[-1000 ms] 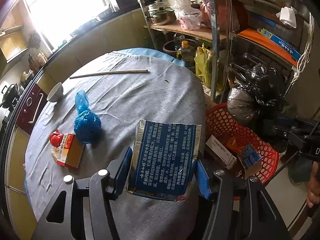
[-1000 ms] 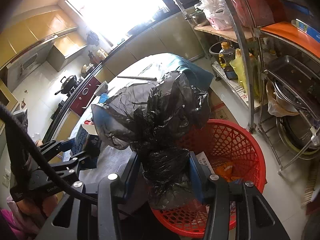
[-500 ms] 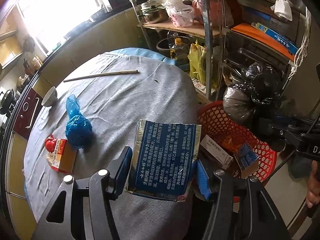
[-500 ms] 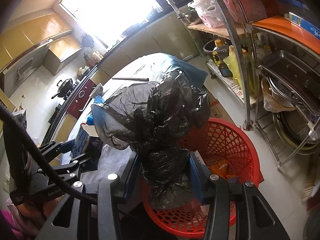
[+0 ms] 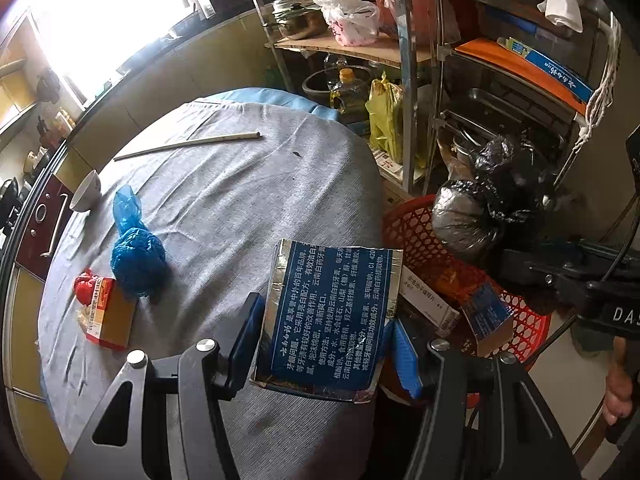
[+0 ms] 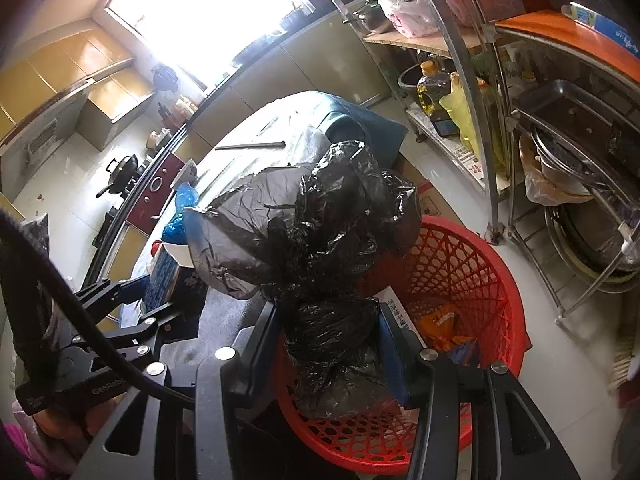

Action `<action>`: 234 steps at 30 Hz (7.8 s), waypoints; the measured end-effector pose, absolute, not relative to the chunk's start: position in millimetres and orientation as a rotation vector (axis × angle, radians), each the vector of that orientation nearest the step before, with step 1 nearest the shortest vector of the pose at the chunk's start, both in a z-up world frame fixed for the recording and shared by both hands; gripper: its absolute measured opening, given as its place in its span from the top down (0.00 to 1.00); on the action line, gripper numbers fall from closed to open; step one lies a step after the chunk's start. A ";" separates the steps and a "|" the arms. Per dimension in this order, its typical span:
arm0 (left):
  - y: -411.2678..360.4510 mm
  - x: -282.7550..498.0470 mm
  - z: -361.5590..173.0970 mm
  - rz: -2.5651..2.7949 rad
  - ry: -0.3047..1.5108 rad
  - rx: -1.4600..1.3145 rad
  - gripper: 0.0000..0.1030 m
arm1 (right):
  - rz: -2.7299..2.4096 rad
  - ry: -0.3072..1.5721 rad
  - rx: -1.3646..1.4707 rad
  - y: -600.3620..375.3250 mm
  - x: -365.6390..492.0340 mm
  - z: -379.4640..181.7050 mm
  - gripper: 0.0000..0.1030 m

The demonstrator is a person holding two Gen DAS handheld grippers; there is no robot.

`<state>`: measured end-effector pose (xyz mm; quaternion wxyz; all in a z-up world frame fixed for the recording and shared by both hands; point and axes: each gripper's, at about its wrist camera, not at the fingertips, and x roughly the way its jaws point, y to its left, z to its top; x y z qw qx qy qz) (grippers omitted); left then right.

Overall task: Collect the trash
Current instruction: 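Lower the black bags into the red basket with the right tool, then open the left tool over the red basket to drop the blue box, then press the black bags down in the basket, then open the right tool, then move both open tools away from the basket back over the table, then grasp the blue plastic bag with the right tool while the left tool grasps the red-and-white medicine box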

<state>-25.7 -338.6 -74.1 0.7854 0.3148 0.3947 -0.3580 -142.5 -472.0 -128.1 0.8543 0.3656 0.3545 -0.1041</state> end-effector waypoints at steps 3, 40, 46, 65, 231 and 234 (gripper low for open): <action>-339.0 -26.1 -75.5 -0.781 0.851 0.674 0.41 | -0.220 0.748 0.773 -472.0 -142.2 -129.4 0.51; -334.1 -46.1 -115.5 -1.042 0.925 0.540 0.41 | -0.342 0.809 0.917 -484.2 -147.0 -170.8 0.51; -330.5 -48.4 -117.6 -1.029 0.903 0.526 0.41 | -0.363 0.809 0.932 -482.9 -149.5 -177.6 0.51; -321.9 -71.0 -101.7 -0.929 0.792 0.528 0.41 | -0.346 0.757 0.879 -470.5 -168.8 -156.3 0.50; -27.7 56.8 -109.6 -0.317 0.859 0.023 0.35 | -0.099 0.812 0.434 -280.2 71.3 -77.5 0.40; -27.5 66.5 -116.2 -0.317 0.888 0.004 0.35 | -0.095 0.828 0.437 -281.8 91.6 -85.9 0.40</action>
